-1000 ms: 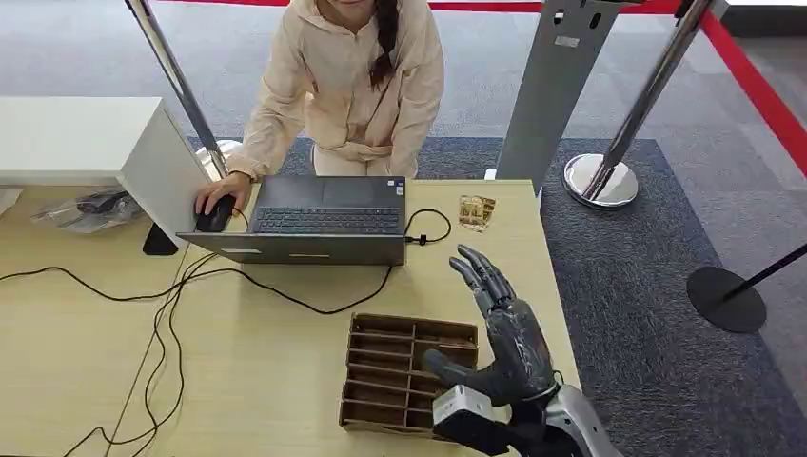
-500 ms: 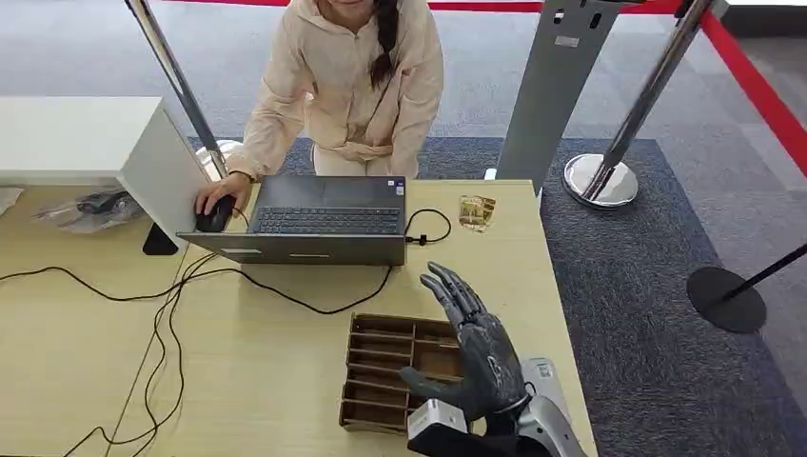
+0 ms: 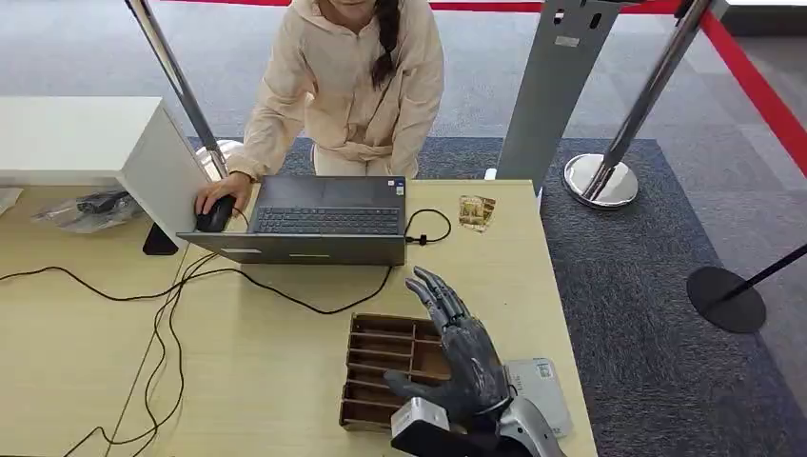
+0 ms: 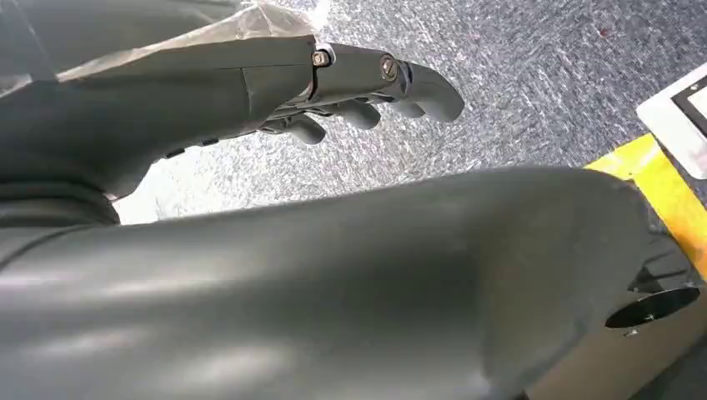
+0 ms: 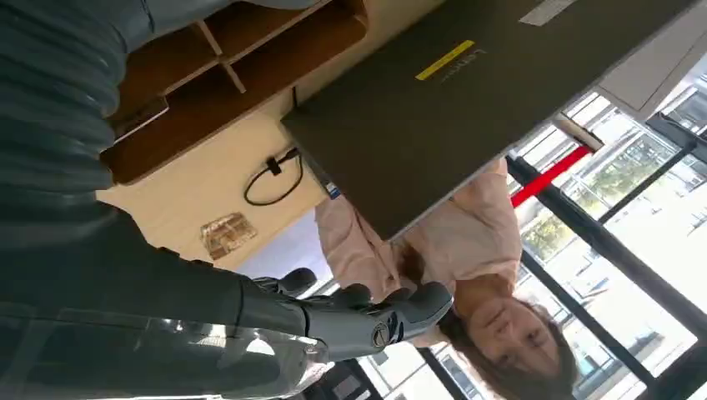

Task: Pass the card to the sensor for recognition and then transmit it.

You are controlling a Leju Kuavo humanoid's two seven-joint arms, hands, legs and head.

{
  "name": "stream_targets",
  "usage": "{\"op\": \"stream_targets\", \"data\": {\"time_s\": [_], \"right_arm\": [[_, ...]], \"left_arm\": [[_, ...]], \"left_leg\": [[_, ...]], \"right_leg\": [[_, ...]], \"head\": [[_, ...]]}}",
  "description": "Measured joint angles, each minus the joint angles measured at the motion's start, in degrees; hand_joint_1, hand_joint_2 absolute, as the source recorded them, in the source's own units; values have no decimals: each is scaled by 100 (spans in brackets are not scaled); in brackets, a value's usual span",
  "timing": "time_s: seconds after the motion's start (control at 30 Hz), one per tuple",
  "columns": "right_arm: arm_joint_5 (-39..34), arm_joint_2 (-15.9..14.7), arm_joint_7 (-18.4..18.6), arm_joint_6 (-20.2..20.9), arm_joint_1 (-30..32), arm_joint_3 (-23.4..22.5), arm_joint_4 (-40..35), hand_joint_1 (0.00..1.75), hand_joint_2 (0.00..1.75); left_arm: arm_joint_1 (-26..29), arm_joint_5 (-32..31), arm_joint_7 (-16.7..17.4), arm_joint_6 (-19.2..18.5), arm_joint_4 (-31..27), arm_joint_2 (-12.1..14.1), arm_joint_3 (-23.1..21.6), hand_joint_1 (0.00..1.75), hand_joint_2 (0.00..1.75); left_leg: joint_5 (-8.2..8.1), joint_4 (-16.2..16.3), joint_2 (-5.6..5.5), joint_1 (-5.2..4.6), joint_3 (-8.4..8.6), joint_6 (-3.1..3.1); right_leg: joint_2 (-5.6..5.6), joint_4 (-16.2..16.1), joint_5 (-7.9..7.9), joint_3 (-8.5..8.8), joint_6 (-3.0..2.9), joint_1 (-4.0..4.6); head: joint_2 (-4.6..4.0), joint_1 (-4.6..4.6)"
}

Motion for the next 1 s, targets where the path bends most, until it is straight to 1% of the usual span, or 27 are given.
{"op": "stream_targets", "data": {"time_s": [0.5, 1.0], "right_arm": [[114, 87, 123, -72, -123, 22, 297, 0, 175], [245, 90, 240, -76, -134, 22, 518, 0, 175]], "left_arm": [[0, -26, -33, 42, 0, -2, 0, 0, 0], [0, -24, -39, 46, 0, -2, 0, 0, 0]], "left_leg": [[0, 0, 0, 0, 0, 0], [0, 0, 0, 0, 0, 0]], "right_leg": [[0, 0, 0, -1, 0, 0], [0, 0, 0, -1, 0, 0]], "head": [[0, -2], [0, 0]]}}
